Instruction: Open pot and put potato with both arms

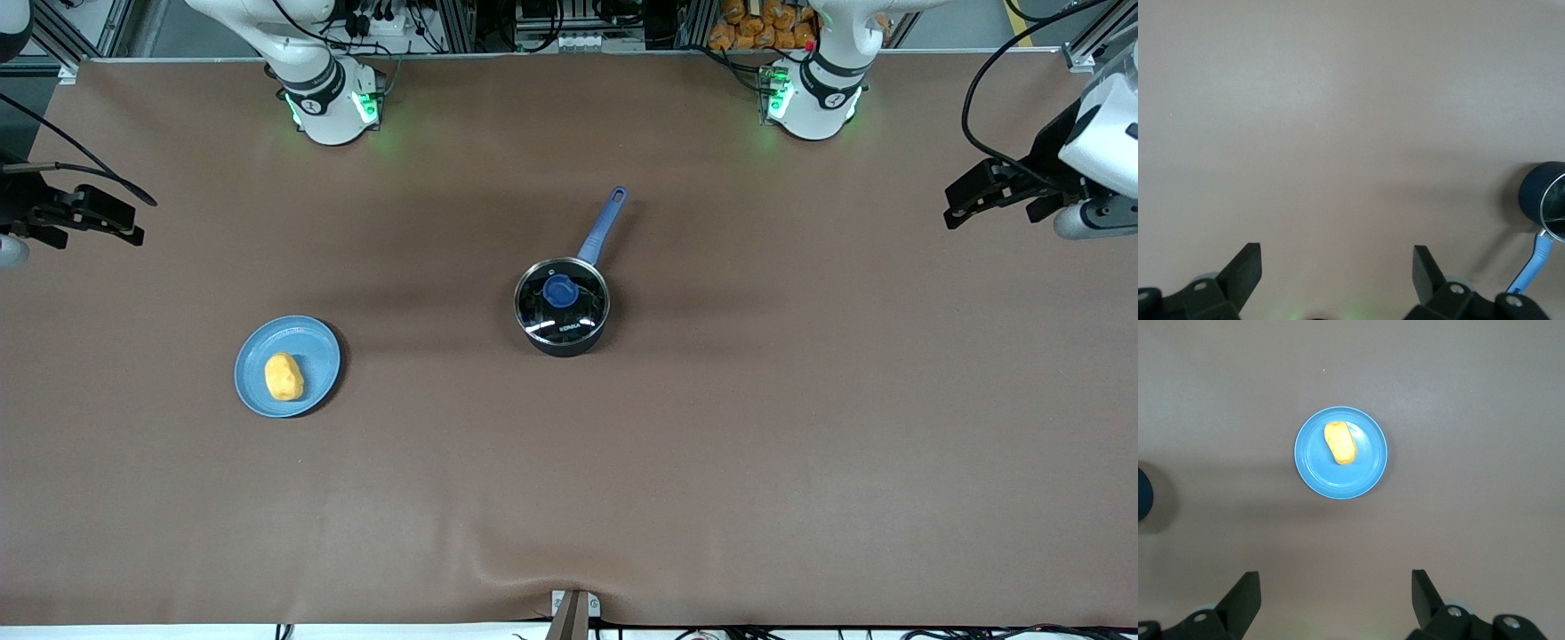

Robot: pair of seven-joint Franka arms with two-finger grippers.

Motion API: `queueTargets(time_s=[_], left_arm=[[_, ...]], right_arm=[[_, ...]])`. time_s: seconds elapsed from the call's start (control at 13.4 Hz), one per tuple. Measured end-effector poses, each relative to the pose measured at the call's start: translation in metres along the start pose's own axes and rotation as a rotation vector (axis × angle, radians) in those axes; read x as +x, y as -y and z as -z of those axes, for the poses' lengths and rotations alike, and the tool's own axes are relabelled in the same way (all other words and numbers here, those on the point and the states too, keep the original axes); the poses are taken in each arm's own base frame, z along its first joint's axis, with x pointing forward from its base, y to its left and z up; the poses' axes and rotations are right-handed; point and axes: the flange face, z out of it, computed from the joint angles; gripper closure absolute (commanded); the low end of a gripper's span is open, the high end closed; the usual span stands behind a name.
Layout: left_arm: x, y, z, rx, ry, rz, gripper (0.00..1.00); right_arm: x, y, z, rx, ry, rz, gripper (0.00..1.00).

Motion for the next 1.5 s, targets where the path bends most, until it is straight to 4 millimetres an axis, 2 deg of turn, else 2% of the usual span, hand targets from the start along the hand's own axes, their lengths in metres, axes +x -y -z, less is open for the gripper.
queueTargets(time_s=[0.22,0.45,0.67,0.97,1.12,1.5], left_arm=[[0.002,-0.019,-0.011,0.001,0.02,-0.037,0.0],[-0.003,-0.068,-0.026,0.005,0.047,-0.123,0.0],[-0.006,-0.116,-0.052,0.012,0.092,-0.197,0.0],[-0.002,-0.137,-0.07,0.015,0.115,-0.178,0.0],[-0.005,-0.155,-0.073,0.013,0.101,-0.14,0.0],[-0.014,-0.202,-0.082,-0.003,0.06,-0.082,0.0]], right_arm=[[0.0,0.0,0.0,0.0,0.0,0.0,0.0],[0.0,0.0,0.0,0.0,0.0,0.001,0.0],[0.0,0.001,0.0,0.0,0.0,0.002,0.0],[0.003,0.003,-0.001,-0.003,-0.023,0.007,0.0],[0.01,0.008,-0.014,-0.006,-0.053,0.018,0.0],[0.03,0.029,-0.079,-0.006,-0.061,0.057,0.0]])
